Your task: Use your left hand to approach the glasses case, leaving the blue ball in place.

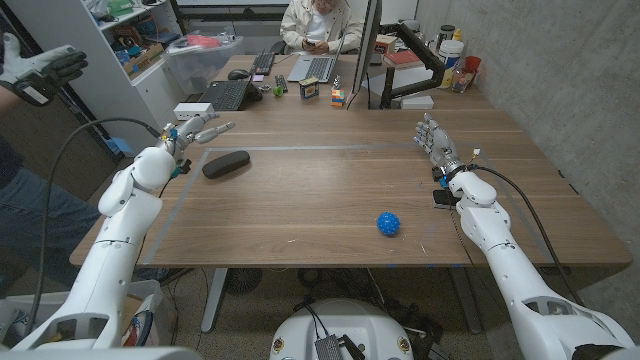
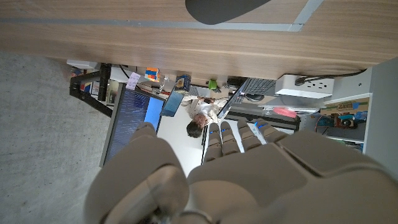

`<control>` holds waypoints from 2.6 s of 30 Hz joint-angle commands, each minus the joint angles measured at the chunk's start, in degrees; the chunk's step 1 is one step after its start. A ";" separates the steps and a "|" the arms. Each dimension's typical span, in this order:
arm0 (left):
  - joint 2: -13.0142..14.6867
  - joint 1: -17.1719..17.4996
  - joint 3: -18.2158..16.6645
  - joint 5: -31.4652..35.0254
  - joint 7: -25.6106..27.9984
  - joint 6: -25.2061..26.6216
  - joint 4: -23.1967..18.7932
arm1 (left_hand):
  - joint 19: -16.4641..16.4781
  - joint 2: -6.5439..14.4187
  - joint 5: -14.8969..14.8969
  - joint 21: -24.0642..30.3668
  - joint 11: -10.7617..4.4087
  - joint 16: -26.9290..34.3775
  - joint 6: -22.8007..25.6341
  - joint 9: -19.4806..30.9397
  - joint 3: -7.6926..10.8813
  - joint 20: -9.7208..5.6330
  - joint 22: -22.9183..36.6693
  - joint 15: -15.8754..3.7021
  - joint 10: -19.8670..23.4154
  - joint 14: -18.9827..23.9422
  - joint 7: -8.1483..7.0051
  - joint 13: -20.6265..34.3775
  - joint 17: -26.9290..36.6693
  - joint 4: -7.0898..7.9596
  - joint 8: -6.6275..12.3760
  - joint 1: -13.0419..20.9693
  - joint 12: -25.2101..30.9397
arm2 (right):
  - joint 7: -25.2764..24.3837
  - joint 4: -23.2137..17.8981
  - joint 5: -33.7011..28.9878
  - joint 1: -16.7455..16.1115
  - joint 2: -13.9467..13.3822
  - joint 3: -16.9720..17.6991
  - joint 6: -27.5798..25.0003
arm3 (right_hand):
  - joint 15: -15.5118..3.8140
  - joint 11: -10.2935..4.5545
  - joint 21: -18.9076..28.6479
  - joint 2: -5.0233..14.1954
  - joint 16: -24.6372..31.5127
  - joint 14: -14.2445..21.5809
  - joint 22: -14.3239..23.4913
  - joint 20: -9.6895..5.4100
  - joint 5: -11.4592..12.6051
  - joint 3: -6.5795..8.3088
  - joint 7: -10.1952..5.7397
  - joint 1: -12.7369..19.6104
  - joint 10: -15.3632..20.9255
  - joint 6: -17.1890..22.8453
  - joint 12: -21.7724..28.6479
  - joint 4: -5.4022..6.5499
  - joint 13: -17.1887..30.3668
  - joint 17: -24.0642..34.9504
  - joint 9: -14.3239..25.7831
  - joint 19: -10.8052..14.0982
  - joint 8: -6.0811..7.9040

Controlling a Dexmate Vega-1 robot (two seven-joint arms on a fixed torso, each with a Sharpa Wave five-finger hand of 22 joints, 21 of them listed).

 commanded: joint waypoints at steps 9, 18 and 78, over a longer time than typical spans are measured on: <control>2.46 0.78 3.99 9.61 4.67 2.44 -2.32 | 0.47 0.12 0.12 0.52 -0.13 0.66 0.58 0.08 0.04 0.99 0.26 0.25 0.57 0.84 -0.45 0.17 0.31 -0.47 0.20 1.13 0.37 | 0.27 -0.70 0.15 -0.44 -0.63 0.57 -0.20 | -0.28 -0.47 0.20 0.62 0.37 0.99 0.25 0.24 0.21 -0.08 -0.35 -0.17 0.30 0.18 -0.04 0.06 0.09 0.09 0.19 0.31 0.20; 3.44 0.54 5.10 12.04 6.27 3.02 -1.53 | 0.98 0.24 0.27 0.71 -0.70 0.87 1.44 0.10 0.06 1.29 0.31 -0.11 1.61 1.68 -1.03 0.20 0.35 -0.70 0.41 1.63 0.68 | 0.53 -0.27 0.19 -0.18 -0.72 0.53 -0.20 | -0.25 -0.43 0.14 0.61 0.31 0.93 0.25 0.22 0.21 -0.12 -0.37 -0.20 0.31 0.19 -0.05 0.07 0.09 0.10 0.19 0.23 0.20; 4.73 -9.75 12.72 11.16 4.64 5.21 14.22 | 2.70 0.51 0.83 1.24 -3.02 1.11 3.78 0.18 -0.31 3.07 0.57 -0.20 4.11 3.92 -2.60 0.40 0.63 -1.14 0.65 2.83 1.07 | 0.12 -1.05 0.17 -1.24 -0.63 0.79 -0.59 | -0.27 -0.56 -0.01 0.69 0.20 1.29 0.26 0.32 0.24 -0.35 -0.48 -0.31 0.74 0.27 -0.04 0.07 0.10 0.14 0.19 0.11 0.24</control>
